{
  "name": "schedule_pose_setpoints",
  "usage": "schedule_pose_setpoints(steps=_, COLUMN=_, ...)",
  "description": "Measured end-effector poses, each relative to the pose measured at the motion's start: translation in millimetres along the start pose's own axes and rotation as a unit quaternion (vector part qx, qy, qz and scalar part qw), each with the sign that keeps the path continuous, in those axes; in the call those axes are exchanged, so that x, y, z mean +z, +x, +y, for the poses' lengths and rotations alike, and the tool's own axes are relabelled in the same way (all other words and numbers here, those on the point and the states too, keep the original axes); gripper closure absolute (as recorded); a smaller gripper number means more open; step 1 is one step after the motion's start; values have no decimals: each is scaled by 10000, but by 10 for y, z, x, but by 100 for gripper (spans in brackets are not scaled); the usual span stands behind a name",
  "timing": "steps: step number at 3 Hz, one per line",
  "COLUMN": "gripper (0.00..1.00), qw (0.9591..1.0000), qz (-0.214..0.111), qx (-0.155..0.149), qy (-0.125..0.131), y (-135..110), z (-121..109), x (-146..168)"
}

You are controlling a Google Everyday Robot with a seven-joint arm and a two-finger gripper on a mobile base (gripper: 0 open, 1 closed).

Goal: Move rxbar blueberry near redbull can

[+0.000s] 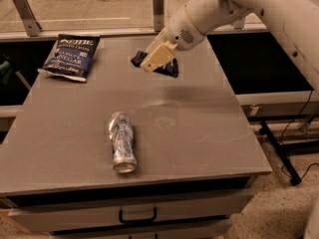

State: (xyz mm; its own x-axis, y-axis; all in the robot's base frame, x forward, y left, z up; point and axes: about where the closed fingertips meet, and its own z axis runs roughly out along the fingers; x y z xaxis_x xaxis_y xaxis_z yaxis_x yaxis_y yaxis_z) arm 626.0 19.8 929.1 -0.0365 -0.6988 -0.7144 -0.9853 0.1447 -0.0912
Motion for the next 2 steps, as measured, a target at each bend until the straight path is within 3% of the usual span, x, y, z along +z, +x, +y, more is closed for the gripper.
schedule_pose_setpoints(steps=1, gripper=100, qw=9996, qz=-15, qx=56, qy=-271, y=32, z=481, x=239)
schedule_pose_setpoints(steps=2, gripper=100, qw=9982, qz=200, qx=173, qy=-540, y=267, z=832, x=437)
